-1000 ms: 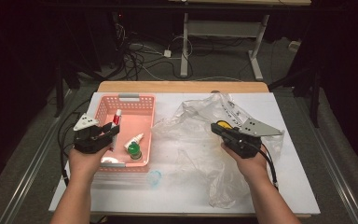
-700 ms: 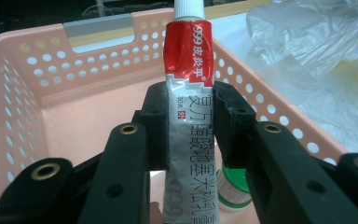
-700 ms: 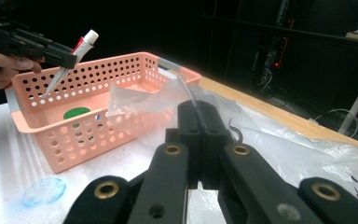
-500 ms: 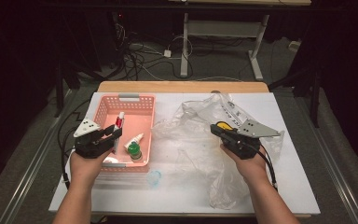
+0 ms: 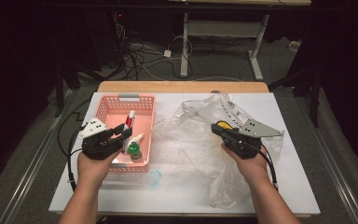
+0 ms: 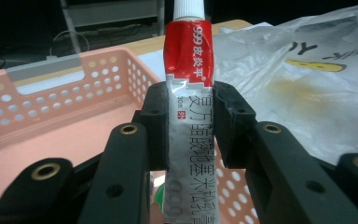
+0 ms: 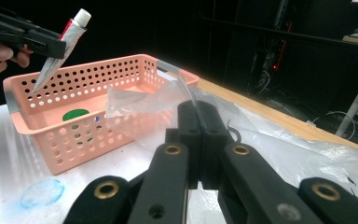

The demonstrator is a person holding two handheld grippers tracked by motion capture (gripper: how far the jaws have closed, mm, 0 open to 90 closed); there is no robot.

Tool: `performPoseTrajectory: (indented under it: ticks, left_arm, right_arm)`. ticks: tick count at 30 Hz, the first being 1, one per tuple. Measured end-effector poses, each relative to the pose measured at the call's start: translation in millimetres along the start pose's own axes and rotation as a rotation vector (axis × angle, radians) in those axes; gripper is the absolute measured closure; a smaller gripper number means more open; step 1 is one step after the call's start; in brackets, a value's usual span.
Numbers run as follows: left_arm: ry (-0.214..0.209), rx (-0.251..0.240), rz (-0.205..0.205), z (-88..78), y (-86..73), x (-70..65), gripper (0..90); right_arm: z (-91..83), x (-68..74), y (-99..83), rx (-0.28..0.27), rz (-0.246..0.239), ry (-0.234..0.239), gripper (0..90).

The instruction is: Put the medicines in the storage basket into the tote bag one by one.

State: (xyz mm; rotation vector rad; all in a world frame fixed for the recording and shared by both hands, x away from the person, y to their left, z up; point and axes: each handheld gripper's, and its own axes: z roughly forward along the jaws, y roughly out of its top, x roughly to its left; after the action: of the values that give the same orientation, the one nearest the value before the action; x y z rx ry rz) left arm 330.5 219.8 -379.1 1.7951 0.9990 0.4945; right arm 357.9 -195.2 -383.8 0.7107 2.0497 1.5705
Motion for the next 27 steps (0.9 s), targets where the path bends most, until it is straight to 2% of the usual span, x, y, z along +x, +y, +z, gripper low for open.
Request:
performPoseTrajectory:
  ticks: [7, 18, 27]
  left_arm:
    - [-0.052, -0.004, 0.019, 5.4, 4.5, -17.1, 67.1]
    - [-0.122, -0.018, 0.021, 12.3, 6.8, -34.9, 67.1]
    - [-0.179, -0.025, 0.051, 20.0, 8.0, -60.3, 67.1]
  right_arm:
    - [-0.3, -0.5, 0.7, -0.002, -0.004, 0.001, 90.0]
    - [-1.5, -0.3, 2.1, -0.010, -0.005, 0.005, 90.0]
    - [-2.4, 0.5, 2.7, -0.011, 0.004, 0.007, 90.0]
